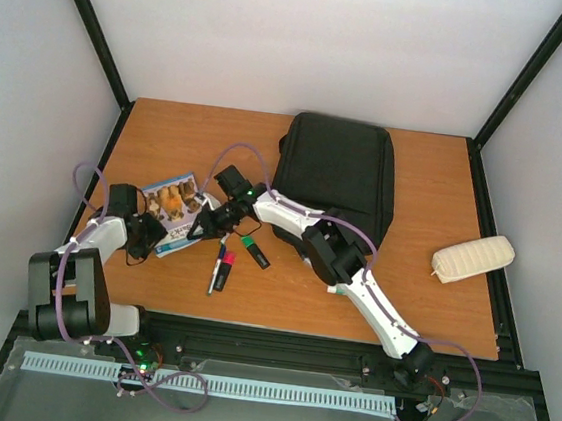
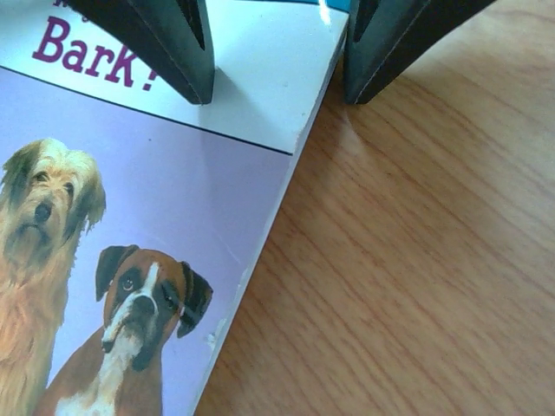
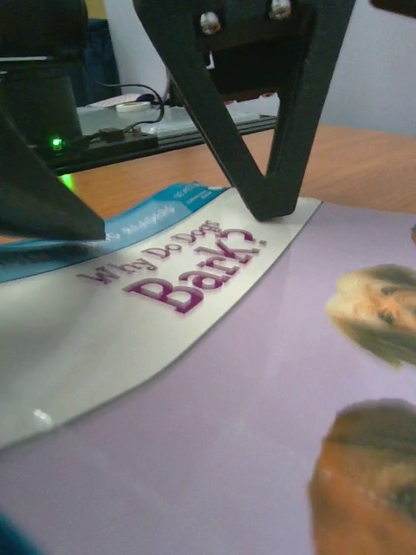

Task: Pack the student bag
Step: Pick up the book from the center of the board, then place the book in the student bag.

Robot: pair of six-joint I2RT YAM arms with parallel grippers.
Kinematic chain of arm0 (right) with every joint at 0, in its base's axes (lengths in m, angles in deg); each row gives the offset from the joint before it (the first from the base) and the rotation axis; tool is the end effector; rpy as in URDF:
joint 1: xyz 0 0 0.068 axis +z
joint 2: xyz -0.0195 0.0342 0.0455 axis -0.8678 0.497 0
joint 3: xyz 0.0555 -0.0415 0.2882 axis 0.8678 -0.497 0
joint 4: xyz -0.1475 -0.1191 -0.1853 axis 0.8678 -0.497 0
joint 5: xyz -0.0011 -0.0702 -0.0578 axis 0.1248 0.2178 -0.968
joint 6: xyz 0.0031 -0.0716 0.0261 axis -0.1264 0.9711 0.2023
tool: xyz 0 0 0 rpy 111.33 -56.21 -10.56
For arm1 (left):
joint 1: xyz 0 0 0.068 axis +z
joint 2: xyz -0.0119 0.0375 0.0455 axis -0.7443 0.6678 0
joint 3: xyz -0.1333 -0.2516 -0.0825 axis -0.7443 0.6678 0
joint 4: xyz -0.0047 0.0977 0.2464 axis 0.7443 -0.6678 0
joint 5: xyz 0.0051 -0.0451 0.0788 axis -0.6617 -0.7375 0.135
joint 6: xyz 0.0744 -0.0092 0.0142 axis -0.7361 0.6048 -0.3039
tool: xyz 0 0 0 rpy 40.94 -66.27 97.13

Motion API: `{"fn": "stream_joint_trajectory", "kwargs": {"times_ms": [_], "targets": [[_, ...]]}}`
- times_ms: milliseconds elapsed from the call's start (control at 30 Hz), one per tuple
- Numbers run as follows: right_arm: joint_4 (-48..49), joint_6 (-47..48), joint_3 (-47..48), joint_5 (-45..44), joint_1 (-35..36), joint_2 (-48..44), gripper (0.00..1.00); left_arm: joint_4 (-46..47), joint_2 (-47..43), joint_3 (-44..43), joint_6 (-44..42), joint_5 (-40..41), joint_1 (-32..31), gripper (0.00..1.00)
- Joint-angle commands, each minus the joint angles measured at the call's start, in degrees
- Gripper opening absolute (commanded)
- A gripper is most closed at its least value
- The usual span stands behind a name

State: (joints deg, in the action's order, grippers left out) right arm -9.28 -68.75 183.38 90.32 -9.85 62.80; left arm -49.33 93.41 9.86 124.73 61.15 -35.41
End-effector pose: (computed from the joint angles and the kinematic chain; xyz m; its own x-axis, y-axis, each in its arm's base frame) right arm 0.3346 0.4857 0.1042 -0.8117 -0.5458 -0.2079 -0.4225 0.3029 0.8542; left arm 0.2213 0.0372 0.1405 -0.5720 -0.8106 -0.1255 -0.7352 0.5745 -0.3597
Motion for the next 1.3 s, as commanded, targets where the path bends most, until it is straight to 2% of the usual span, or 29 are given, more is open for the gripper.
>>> {"fn": "stream_joint_trajectory", "kwargs": {"times_ms": [0,33,167,333,467,633,700,800,833,967,1100,1267], "targets": [[-1.12,1.5,2.26,-2.17,0.32,0.49,0.15,-2.39,3.31,3.0,-0.05,-1.88,-0.85,0.47],[-1.22,1.9,2.37,-2.21,-0.03,-0.06,0.1,-2.65,3.29,2.87,-0.07,-1.8,-0.87,0.51],[-1.81,3.45,2.28,-3.02,-2.45,-3.89,0.03,-3.52,2.37,1.74,-0.03,-1.73,-0.85,0.65],[-3.9,7.31,1.0,-3.51,-5.24,-10.34,0.03,-4.43,-2.02,-0.76,1.12,-5.52,-0.88,0.73],[-8.17,13.87,0.14,-2.72,-8.24,-16.9,0.03,-6.52,-8.84,-4.57,0.97,-5.73,-0.9,0.74],[-10.47,21.13,-9.6,-0.38,-15.44,-28.53,0.03,-9.2,-12.09,-11.55,-2.57,-2.31,-0.92,0.76],[-10.96,22.97,-14.09,-1.16,-19.16,-33.97,0.03,-9.07,-10.46,-13.71,-3.38,-4.26,-0.99,0.76],[-10.25,24.6,-22.54,-0.98,-25.89,-42.52,0.03,-3.68,-9.11,-14.32,-3.39,-10.28,-2.14,0.69],[-9.49,24.78,-25.86,-0.65,-28.39,-45.78,0.03,-1.49,-9.45,-14.39,-3.73,-11.54,-3.46,0.66],[-8.84,26.79,-37.03,0.84,-39.93,-56.86,0.03,2.23,-10.66,-18.3,-7.15,-8.07,-13.48,0.64],[-10.72,29.57,-46.84,6.56,-51.21,-64.16,0.03,2.32,-8.67,-24.43,-10.3,-6.03,-21.77,0.62],[-13.78,37.38,-60.55,11.13,-61.85,-71.48,0.03,1.55,-4.72,-29.22,-18.65,1.4,-33.66,0.6]]}}
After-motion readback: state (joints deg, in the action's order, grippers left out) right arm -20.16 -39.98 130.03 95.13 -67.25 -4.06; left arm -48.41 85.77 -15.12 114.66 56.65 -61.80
